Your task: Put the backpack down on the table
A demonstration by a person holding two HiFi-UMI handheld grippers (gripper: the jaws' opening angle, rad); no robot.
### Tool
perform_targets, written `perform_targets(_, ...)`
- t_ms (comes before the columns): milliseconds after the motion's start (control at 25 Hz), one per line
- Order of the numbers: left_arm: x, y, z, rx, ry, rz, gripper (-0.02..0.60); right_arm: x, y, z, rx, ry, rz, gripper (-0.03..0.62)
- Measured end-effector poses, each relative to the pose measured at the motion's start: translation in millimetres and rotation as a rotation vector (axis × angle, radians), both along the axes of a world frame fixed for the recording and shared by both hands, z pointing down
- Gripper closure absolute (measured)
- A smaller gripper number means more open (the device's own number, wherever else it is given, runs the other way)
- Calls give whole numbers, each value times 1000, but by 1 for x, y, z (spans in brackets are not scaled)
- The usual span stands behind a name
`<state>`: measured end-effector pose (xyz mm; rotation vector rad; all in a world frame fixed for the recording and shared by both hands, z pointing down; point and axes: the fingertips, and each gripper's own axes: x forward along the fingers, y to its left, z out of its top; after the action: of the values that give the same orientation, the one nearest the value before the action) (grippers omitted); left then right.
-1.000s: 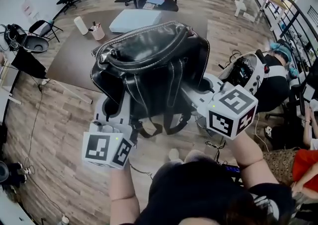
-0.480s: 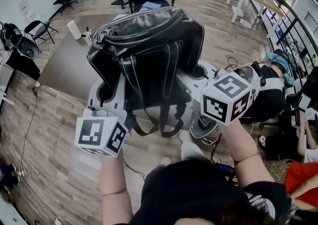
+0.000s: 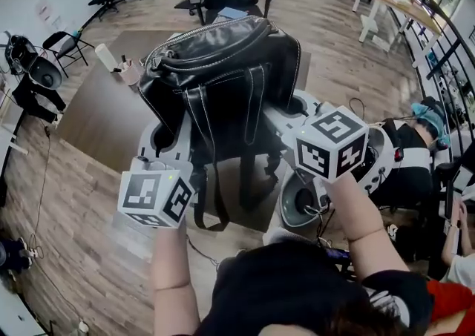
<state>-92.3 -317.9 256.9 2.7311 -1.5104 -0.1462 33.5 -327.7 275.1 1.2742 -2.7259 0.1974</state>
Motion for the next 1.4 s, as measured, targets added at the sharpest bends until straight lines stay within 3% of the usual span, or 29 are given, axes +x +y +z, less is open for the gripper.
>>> perform_targets(360, 26, -88, 21, -82, -18, -97, 509, 25, -95, 19, -39, 20, -85, 523)
perform_targets(840, 27, -143, 75, -150, -17, -213, 508, 24, -166, 75, -80, 23, -175, 517)
perform_targets(1400, 16, -186, 126, -193, -46, -304, 505, 9, -224, 124, -94, 55, -207, 513)
